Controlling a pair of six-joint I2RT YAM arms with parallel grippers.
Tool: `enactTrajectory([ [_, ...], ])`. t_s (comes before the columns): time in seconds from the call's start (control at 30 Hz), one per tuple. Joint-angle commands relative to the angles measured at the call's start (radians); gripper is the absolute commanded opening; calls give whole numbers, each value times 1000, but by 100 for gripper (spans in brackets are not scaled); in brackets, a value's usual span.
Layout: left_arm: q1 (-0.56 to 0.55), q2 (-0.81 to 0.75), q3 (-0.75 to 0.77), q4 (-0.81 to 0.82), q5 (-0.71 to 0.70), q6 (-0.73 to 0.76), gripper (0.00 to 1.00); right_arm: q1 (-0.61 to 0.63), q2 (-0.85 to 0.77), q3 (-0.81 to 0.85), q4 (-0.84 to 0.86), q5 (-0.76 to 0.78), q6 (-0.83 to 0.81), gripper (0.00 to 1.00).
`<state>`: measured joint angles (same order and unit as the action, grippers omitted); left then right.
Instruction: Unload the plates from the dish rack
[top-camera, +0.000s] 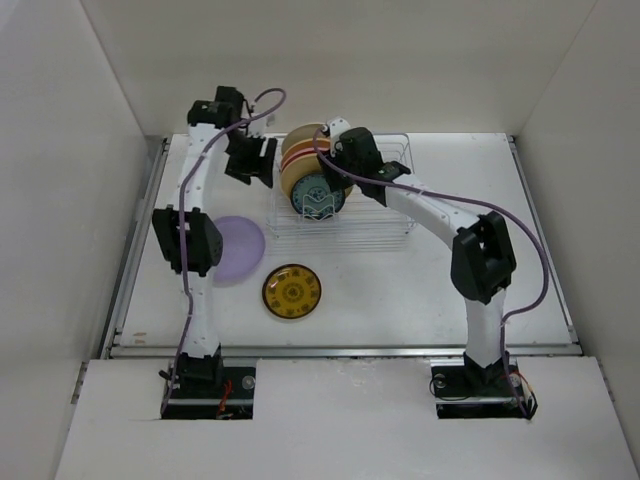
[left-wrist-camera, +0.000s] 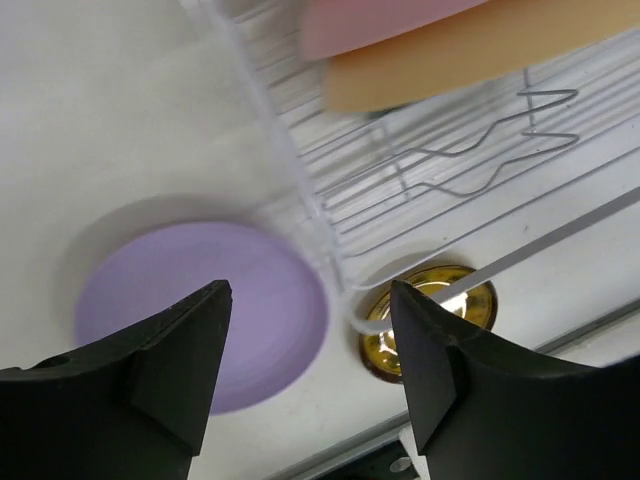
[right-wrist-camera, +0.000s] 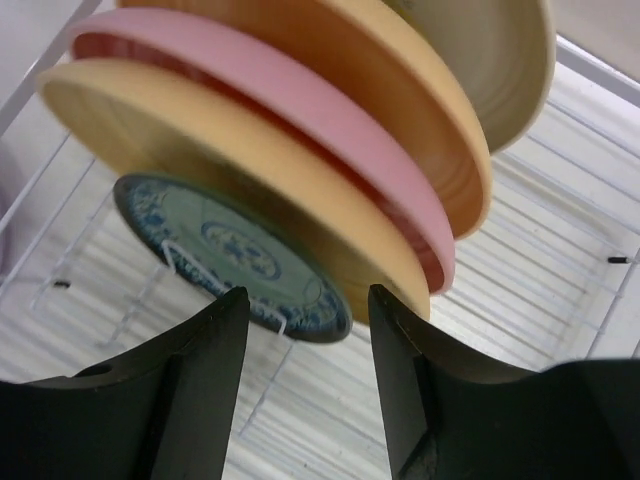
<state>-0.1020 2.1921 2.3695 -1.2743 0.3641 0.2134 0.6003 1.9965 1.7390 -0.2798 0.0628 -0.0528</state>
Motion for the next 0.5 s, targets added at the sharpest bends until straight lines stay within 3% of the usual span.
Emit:
enactTrajectory([
  [0.0,-36,112,16,-114,-16,-52,62,21,76,54,33,115,-2,57],
  [0.17,-76,167,4,-79,-77,-84,58,21,139,86,36,126,-2,53],
  [0.27,-76,167,-15,-48,-122,-106,38,21,148,96,60,147,-2,44],
  [0.3,-76,176,-29,-37,-122,-106,32,21,148,96,60,147,-15,40],
  [0.33,-76,176,-29,-37,-93,-106,19,21,148,87,60,157,-44,29],
  [0.4,-76,198,-29,-46,-62,-106,2,21,118,58,85,175,-68,16],
  [0.47,-76,198,-50,-56,-4,-106,0,21,98,34,103,190,-97,3],
])
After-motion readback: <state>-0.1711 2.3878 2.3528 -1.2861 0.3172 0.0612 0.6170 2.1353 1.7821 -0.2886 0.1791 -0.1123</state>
